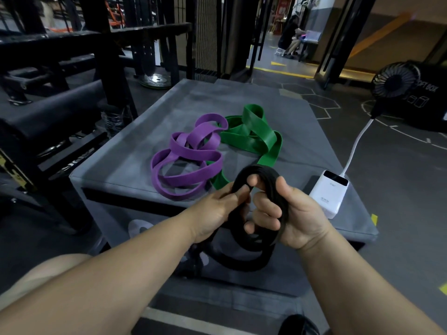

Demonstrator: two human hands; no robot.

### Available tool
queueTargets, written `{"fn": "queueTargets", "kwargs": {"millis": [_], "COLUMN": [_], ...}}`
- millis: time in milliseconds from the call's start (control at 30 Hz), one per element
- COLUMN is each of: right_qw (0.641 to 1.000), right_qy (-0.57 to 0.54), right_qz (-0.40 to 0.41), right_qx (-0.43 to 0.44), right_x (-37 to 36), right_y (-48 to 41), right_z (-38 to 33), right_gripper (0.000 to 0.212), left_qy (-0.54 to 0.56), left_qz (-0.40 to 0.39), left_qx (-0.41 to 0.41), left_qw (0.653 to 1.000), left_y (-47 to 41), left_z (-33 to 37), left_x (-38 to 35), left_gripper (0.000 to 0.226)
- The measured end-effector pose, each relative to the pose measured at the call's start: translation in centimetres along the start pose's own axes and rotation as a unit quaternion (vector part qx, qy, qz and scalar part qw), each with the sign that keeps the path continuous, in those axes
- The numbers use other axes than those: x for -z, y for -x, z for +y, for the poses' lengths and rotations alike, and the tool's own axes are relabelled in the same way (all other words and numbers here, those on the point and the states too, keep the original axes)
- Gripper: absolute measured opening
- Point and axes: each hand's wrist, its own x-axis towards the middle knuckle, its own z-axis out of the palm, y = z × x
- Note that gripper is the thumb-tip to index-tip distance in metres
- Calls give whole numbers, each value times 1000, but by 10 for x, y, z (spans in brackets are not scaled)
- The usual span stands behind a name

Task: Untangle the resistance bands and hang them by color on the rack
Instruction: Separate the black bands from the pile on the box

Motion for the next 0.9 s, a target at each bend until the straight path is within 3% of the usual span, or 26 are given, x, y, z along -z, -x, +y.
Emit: {"fn": "queueTargets", "kwargs": {"millis": [133, 233, 300, 400, 533, 633, 700, 800, 900], "right_qw": [999, 999, 999, 997, 997, 998, 997, 992, 977], "right_qy": [32, 40, 24, 71, 61, 17, -19, -36, -28], "right_qz": [-11, -34, -40, 25, 38, 12, 18, 58, 148], "right_qx": [9, 1, -5, 17, 35, 58, 78, 110, 153], "right_x": [-2, 0, -1, -7, -9, -11, -13, -14, -21], "right_y": [0, -1, -3, -5, -6, -9, -10, -10, -8], "right_z": [-1, -1, 1, -2, -5, -4, -7, -13, -19], "right_gripper": [51, 62, 59, 51, 45, 26, 21, 21, 22], "left_qy": [-13, -4, 7, -2, 84, 93, 34, -42, -101], "left_qz": [20, 30, 20, 46, 86, 96, 79, 24, -18], "left_qx": [-7, -2, 13, 29, 34, 19, 29, 42, 52], "left_qw": [1000, 1000, 1000, 999, 992, 991, 996, 998, 993], "left_y": [-2, -1, 0, -2, -3, -5, -6, 0, 4], "left_z": [2, 3, 2, -6, -5, -6, -13, -15, -20], "left_x": [0, 0, -1, 0, -6, -8, -7, -9, -8], "left_gripper": [71, 67, 66, 71, 99, 84, 87, 55, 68]}}
